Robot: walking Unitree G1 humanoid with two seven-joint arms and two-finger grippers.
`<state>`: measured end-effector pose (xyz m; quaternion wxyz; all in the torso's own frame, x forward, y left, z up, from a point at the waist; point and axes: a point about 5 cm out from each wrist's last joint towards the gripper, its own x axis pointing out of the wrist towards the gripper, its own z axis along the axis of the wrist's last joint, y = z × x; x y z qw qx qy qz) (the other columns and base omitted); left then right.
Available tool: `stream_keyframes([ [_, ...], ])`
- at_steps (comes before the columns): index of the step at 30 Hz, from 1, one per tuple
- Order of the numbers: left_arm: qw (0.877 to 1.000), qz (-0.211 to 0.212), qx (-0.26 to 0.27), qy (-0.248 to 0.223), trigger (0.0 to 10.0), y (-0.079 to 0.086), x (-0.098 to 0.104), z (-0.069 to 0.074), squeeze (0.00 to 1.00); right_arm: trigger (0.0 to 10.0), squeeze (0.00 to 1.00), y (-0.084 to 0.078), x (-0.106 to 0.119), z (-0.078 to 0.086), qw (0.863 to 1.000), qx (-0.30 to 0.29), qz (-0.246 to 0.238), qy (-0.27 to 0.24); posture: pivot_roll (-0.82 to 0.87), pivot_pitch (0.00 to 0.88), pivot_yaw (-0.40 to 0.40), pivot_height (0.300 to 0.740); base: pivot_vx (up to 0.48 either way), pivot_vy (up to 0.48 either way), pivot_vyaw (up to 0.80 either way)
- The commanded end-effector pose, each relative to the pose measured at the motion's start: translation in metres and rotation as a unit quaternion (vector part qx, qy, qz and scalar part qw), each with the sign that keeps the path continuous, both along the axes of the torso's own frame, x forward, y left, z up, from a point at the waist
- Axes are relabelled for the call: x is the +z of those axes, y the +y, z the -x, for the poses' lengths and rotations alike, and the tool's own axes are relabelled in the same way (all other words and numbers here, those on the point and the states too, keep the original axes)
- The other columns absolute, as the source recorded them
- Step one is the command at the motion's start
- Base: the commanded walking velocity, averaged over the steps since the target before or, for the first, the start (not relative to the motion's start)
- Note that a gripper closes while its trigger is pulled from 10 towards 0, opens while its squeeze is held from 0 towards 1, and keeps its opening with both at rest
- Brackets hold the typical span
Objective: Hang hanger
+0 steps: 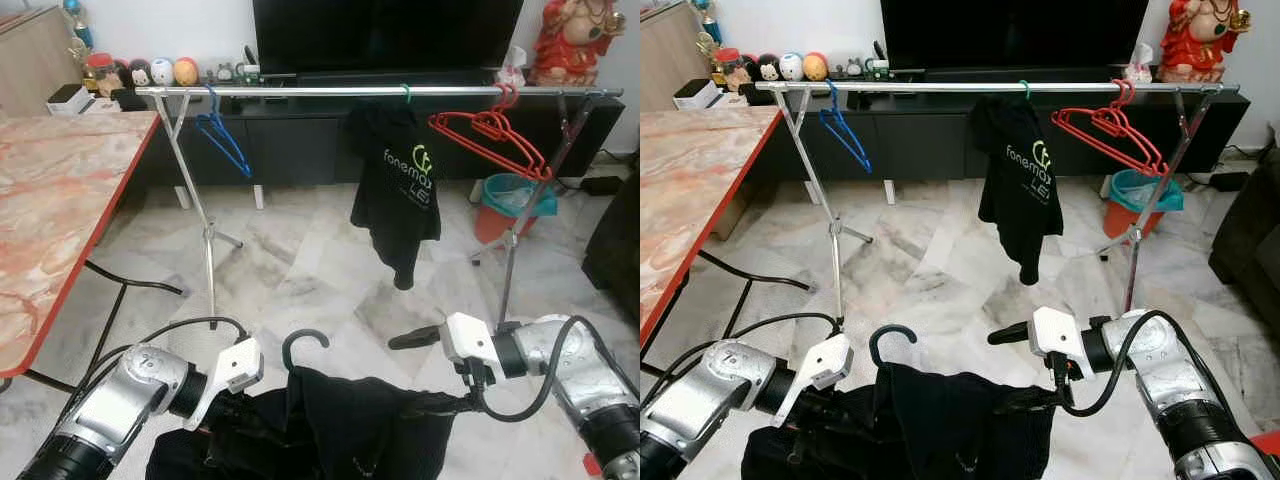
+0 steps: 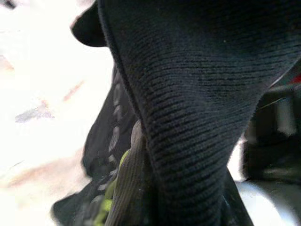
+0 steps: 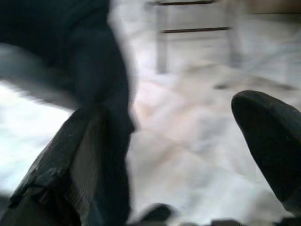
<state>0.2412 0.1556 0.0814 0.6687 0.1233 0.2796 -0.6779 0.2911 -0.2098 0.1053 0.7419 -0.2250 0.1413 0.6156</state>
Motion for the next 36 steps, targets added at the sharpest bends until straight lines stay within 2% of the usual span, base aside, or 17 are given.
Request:
stream_keyframes([
  [1,1.000,-0.016,0.015,-0.019,1.8,0.002,-0.004,-0.004,0.00,10.0,0.00,-0.004,0.015,-0.014,0.997,-0.050,-0.017,-0.050,0.06,0.000,0.010,0.740,0.000,0.000,0.00],
  [3,0.999,-0.021,0.025,-0.033,1.8,0.002,-0.007,-0.006,0.00,10.0,0.00,-0.005,0.020,-0.019,0.995,-0.076,-0.035,-0.062,0.06,0.000,0.011,0.740,0.000,0.000,0.00],
  [4,0.996,-0.021,0.070,-0.050,10.0,0.002,-0.010,-0.013,0.00,10.0,0.00,-0.007,0.025,-0.025,0.988,-0.113,-0.058,-0.087,0.06,0.000,0.011,0.740,0.000,0.000,0.00],
  [9,0.986,-0.001,0.136,-0.098,10.0,0.002,-0.011,-0.026,0.00,10.0,0.00,-0.008,0.028,-0.032,0.969,-0.191,-0.110,-0.115,0.06,0.000,0.010,0.740,0.000,0.000,0.00],
  [11,0.969,0.013,0.205,-0.134,10.0,0.004,-0.009,-0.040,0.00,10.0,0.00,-0.007,0.026,-0.037,0.951,-0.246,-0.138,-0.123,0.05,0.000,0.009,0.740,0.000,0.000,0.00],
  [13,0.937,0.029,0.301,-0.172,10.0,0.008,-0.004,-0.058,0.00,10.0,0.00,-0.010,0.017,-0.041,0.923,-0.330,-0.154,-0.128,0.06,0.000,0.011,0.740,0.000,0.000,0.00],
  [14,0.937,0.029,0.301,-0.172,10.0,0.008,-0.004,-0.058,0.00,10.0,0.00,-0.010,0.017,-0.041,0.923,-0.330,-0.154,-0.128,0.06,0.000,0.011,0.740,0.000,0.000,0.00],
  [17,0.896,0.045,0.393,-0.203,10.0,0.013,0.001,-0.071,0.00,10.0,0.00,-0.015,-0.001,-0.040,0.876,-0.434,-0.171,-0.120,0.05,0.000,0.010,0.740,0.000,0.000,0.00],
  [19,0.865,0.051,0.447,-0.221,10.0,0.018,0.000,-0.073,0.00,10.0,0.00,-0.015,-0.020,-0.032,0.832,-0.508,-0.203,-0.091,0.05,0.000,0.006,0.740,0.000,0.000,0.00],
  [21,0.842,0.055,0.489,-0.221,10.0,0.024,-0.002,-0.074,0.00,10.0,0.00,-0.015,-0.032,-0.025,0.809,-0.544,-0.208,-0.084,0.04,0.000,0.005,0.740,0.000,0.000,0.00],
  [22,0.814,0.061,0.532,-0.223,10.0,0.031,-0.004,-0.073,0.00,10.0,0.00,-0.015,-0.049,-0.014,0.778,-0.589,-0.206,-0.071,0.04,0.000,0.001,0.740,0.000,0.000,0.00],
  [24,0.801,0.071,0.552,-0.221,10.0,0.033,-0.005,-0.071,0.00,10.0,0.00,-0.016,-0.061,-0.006,0.756,-0.619,-0.203,-0.061,0.04,0.000,0.001,0.740,0.000,0.000,0.00],
  [25,0.787,0.082,0.571,-0.218,10.0,0.033,-0.007,-0.069,0.00,10.0,0.00,-0.013,-0.072,0.003,0.730,-0.650,-0.207,-0.043,0.04,0.000,0.001,0.740,0.000,0.000,0.00],
  [26,0.781,0.084,0.580,-0.217,10.0,0.033,-0.008,-0.067,0.00,10.0,0.00,-0.012,-0.077,0.007,0.719,-0.661,-0.212,-0.033,0.04,0.000,0.001,0.740,0.000,0.000,0.00],
  [30,0.769,0.113,0.595,-0.203,10.0,0.026,-0.013,-0.055,0.00,10.0,0.00,-0.002,-0.092,0.019,0.698,-0.684,-0.213,-0.017,0.03,0.000,0.000,0.740,0.000,0.000,0.00],
  [33,0.764,0.101,0.603,-0.203,10.0,0.023,-0.019,-0.049,0.00,10.0,0.00,0.000,-0.097,0.022,0.691,-0.693,-0.205,-0.013,0.04,0.000,-0.007,0.740,0.000,0.000,0.00],
  [36,0.747,0.104,0.624,-0.204,10.0,0.018,-0.024,-0.046,0.00,10.0,0.00,0.002,-0.098,0.022,0.680,-0.704,-0.205,-0.012,0.03,0.000,-0.017,0.740,0.000,0.000,0.00],
])
